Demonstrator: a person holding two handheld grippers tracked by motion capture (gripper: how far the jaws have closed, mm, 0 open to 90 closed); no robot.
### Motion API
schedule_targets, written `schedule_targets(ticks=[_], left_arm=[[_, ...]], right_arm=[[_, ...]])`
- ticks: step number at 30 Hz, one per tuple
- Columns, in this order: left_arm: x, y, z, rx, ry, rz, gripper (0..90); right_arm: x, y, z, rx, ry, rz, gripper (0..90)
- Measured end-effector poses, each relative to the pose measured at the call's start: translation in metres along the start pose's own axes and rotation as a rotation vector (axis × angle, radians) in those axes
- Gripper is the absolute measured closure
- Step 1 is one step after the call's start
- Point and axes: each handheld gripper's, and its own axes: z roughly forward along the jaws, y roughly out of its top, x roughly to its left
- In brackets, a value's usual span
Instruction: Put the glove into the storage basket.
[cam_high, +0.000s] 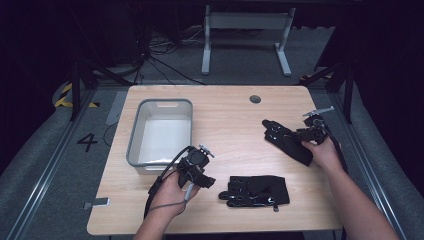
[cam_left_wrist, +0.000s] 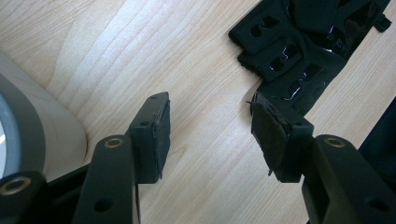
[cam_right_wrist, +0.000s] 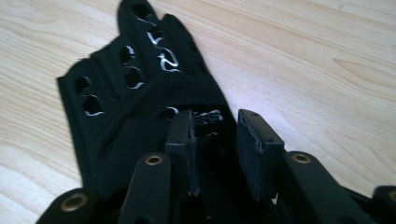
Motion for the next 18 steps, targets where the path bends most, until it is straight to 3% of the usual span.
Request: schedule_targets(ticks=[7,10,13,15,18], left_arm=[[-0.001,0.0,0.001,0.004,-0.002,0.007,47.5],[-0.002,0.001,0.002,0.008,-0.003,0.008,47.4],[-0.002,0.001,0.002,0.01,-0.002,0.008,47.3],[-0.002,0.001,0.003,0.011,-0.006,0.008,47.1],[-0.003,0.001,0.004,0.017,-0.004,0.013,47.0]], right_arm=[[-0.01,-0.004,0.003,0.035,-0.013,0.03,64.8],[-0.014,-0.008,0.009,0.068,0.014,0.043,62.3],[-0.015,-0.009,0.009,0.057,0.018,0.041,61.7],[-0.016,-0.01,0.009,0.054,0.04,0.066,66.6],[-0.014,-0.009,0.009,0.061,0.045,0.062,73.7]])
